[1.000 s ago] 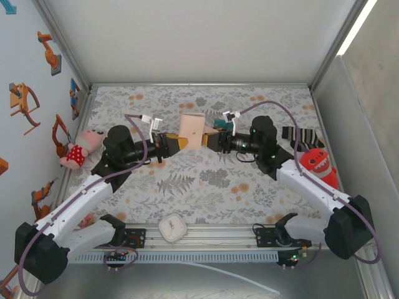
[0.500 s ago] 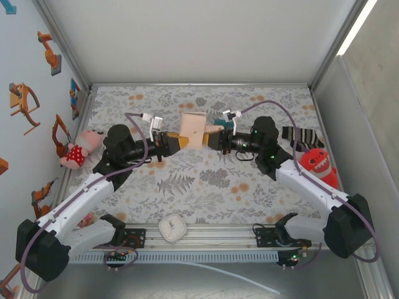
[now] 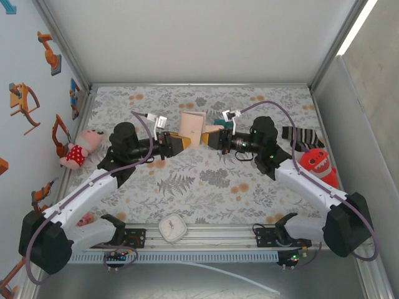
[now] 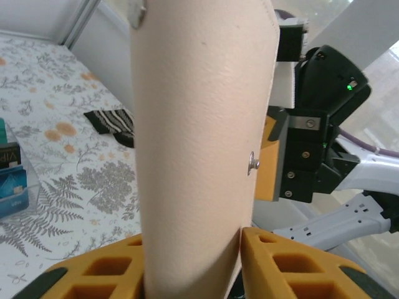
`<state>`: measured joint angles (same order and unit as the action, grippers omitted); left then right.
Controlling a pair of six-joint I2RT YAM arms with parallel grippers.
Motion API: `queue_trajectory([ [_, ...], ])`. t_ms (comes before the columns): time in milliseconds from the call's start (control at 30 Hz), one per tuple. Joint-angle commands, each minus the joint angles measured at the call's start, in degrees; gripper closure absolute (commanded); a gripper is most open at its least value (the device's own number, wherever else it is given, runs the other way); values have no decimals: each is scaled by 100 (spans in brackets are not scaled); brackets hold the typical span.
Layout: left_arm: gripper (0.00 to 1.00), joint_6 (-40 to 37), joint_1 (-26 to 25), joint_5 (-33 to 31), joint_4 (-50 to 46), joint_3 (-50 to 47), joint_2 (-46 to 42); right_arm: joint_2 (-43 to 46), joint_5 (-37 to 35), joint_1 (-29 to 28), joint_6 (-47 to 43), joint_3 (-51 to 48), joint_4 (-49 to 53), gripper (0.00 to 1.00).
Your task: Take the credit cards out of the card holder
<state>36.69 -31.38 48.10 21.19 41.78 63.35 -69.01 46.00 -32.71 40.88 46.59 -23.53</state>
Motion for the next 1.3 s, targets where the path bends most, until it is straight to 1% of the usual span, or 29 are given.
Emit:
queue_trajectory([
  [0, 59, -42, -29, 167, -54, 233, 77, 245, -346, -16, -278, 56, 218, 100],
  [33, 57, -47, -48, 165, -24, 242, 92, 263, -421, -16, -310, 69, 320, 100],
  [100, 48, -57, -76, 166, 12, 253, 114, 296, -554, -16, -381, 120, 515, 100],
  [167, 34, -113, -114, 165, 13, 273, 122, 325, -644, -16, -447, 149, 647, 100],
  [300, 23, -285, -143, -45, -168, 354, 123, 319, -650, -14, -493, 184, 756, 100],
  [433, 7, -553, -150, -368, -520, 498, 133, 307, -614, -13, -536, 230, 868, 100],
  [500, 1, -747, -149, -569, -813, 613, 123, 342, -642, -16, -580, 261, 972, 100],
  [567, 3, -934, -158, -755, -1074, 731, 121, 376, -699, -16, -664, 309, 1186, 100],
  [667, 3, -1083, -201, -929, -1234, 844, 155, 430, -831, -16, -780, 372, 1483, 100],
  [900, 3, -1194, -406, -1004, -1301, 1040, 443, 459, -1006, -26, -825, 420, 1688, 100],
  [1000, 3, -1291, -489, -1135, -1393, 1133, 500, 463, -1091, -34, -845, 434, 1755, 100],
  [1067, 1, -1360, -526, -1257, -1491, 1182, 515, 443, -1101, -33, -836, 417, 1724, 100],
  [1133, 11, -1433, -556, -1369, -1596, 1218, 512, 425, -1128, -28, -814, 404, 1701, 100],
  [1200, 25, -1488, -564, -1546, -1732, 1241, 476, 424, -1129, -34, -795, 395, 1672, 100],
  [1267, 34, -1545, -568, -1739, -1902, 1254, 429, 454, -1148, -34, -799, 394, 1676, 100],
])
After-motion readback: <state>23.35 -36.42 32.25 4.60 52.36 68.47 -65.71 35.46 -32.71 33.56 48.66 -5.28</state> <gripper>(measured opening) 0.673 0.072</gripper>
